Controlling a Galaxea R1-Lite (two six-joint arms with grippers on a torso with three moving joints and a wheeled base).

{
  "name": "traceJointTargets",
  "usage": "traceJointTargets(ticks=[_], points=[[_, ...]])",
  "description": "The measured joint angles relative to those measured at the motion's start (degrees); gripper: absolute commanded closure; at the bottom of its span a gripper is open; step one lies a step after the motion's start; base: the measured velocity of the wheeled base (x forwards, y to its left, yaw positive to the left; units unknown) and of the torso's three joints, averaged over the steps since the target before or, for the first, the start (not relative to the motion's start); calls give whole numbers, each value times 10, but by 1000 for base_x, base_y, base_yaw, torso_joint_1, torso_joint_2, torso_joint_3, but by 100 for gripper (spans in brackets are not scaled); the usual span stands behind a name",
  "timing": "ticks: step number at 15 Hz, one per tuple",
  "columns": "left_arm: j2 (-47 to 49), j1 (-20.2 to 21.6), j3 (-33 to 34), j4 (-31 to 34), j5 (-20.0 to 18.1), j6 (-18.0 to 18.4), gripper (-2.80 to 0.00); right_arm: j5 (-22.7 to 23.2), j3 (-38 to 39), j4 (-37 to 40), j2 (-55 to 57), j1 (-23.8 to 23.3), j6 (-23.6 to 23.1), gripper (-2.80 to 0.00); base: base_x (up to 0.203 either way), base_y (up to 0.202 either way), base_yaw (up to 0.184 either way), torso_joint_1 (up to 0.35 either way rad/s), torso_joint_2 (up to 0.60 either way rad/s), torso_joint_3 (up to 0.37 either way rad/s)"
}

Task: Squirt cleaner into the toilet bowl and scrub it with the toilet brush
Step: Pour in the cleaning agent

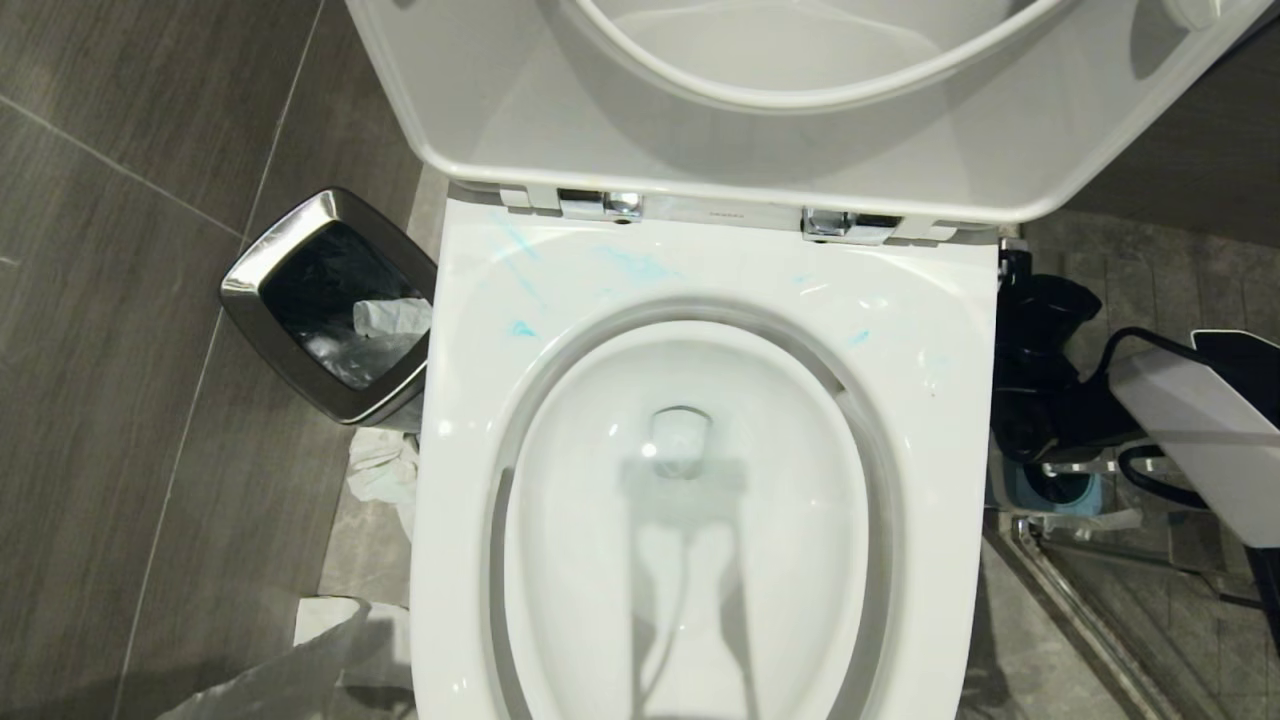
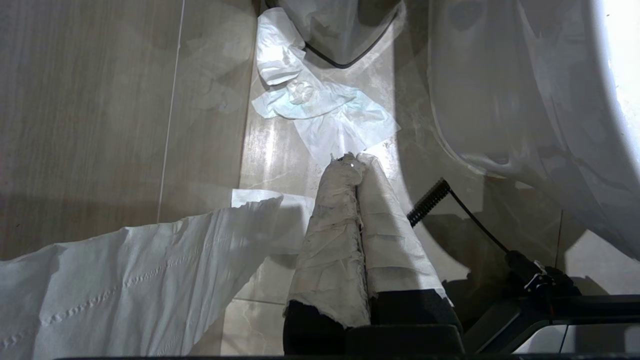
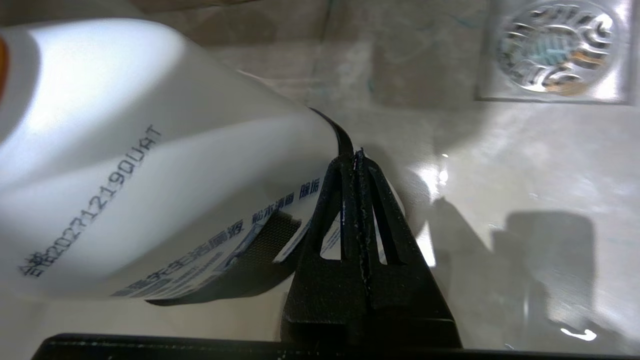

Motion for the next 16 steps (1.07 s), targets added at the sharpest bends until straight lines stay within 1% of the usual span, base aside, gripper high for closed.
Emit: traceJointTargets(ticks=[3,4,6,8,11,13,16], points=[[0,0,0,0,0,0,0,-38,-5,25,7,3,-4,0,0,0,0,0,0,0],[0,0,0,0,0,0,0,-40,-6,25,6,2,-3,0,0,0,0,0,0,0],[0,0,0,0,0,0,0,-38,-10,25,5,2,0,0,0,0,0,0,0,0],[0,0,0,0,0,0,0,-37,-18,24,5,13,6,0,0,0,0,0,0,0],[0,0,0,0,0,0,0,-35,-40,26,5,38,55,0,0,0,0,0,0,0],[0,0,0,0,0,0,0,-33,-48,27,5,47,61,0,0,0,0,0,0,0],[0,0,0,0,0,0,0,-34,-45,30,3,48,56,0,0,0,0,0,0,0]])
